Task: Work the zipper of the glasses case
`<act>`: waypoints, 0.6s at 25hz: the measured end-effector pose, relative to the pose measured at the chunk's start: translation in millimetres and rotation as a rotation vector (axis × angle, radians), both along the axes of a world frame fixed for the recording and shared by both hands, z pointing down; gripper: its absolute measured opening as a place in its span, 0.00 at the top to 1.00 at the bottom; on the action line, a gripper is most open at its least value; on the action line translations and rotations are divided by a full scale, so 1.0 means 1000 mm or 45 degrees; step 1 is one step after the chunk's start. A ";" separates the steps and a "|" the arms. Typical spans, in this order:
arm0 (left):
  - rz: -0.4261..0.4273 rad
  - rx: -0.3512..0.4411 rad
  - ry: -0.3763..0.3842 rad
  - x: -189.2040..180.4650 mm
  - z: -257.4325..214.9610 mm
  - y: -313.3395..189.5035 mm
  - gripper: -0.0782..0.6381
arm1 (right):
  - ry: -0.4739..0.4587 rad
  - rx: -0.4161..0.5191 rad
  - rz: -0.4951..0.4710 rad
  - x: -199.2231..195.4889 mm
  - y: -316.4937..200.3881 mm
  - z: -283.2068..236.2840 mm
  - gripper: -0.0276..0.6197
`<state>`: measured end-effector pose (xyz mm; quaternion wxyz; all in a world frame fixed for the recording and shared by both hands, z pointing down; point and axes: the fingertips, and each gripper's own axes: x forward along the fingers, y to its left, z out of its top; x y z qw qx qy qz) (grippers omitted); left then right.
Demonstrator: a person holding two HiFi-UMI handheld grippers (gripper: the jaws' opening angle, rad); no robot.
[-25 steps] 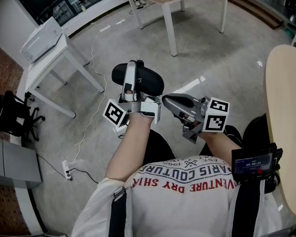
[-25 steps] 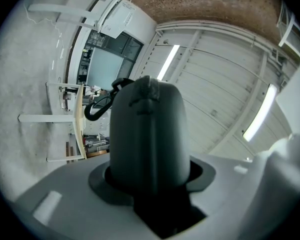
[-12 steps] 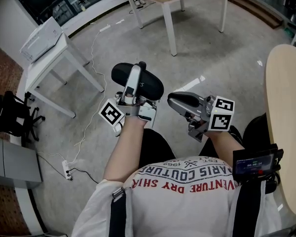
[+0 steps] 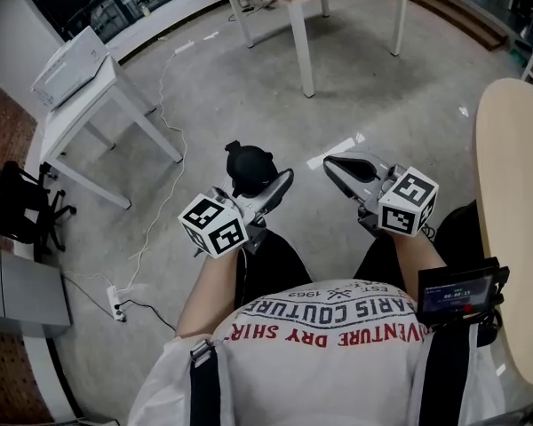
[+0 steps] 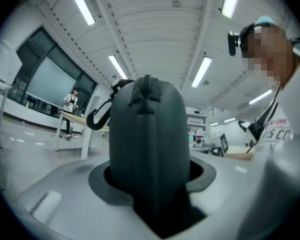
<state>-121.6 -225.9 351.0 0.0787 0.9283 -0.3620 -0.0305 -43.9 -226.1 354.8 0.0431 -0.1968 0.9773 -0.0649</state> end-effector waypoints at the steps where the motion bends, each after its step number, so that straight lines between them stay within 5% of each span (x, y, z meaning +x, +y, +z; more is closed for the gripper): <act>1: -0.017 -0.007 -0.049 0.000 0.008 0.000 0.55 | 0.047 0.007 0.025 0.000 -0.002 0.006 0.96; 15: -0.066 -0.047 -0.162 0.006 0.035 0.000 0.55 | 0.183 -0.066 0.088 0.004 -0.012 0.033 0.96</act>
